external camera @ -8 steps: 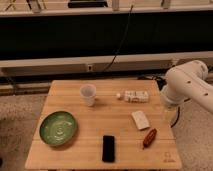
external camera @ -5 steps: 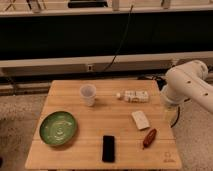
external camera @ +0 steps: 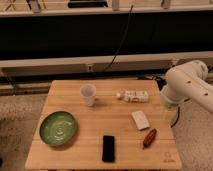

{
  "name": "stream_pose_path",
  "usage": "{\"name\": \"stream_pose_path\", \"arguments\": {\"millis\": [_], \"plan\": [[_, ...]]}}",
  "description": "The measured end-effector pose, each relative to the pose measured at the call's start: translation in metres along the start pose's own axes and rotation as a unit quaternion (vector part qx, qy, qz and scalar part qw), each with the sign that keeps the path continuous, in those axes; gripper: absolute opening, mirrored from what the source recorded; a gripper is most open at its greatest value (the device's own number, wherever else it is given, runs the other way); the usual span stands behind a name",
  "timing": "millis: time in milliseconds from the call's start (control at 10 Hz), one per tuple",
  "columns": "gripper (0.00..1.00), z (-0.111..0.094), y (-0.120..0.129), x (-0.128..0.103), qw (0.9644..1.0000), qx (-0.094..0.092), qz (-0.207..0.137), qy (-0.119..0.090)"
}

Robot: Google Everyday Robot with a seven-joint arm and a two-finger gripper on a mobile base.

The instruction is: Place the eraser in the ceramic cup

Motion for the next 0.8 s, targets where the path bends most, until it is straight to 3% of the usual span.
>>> {"name": "stream_pose_path", "arguments": {"millis": [800], "plan": [[0.80,0.0016,0.0025,-0.0045,1.0000,-0.002,-0.008,0.004]]}}
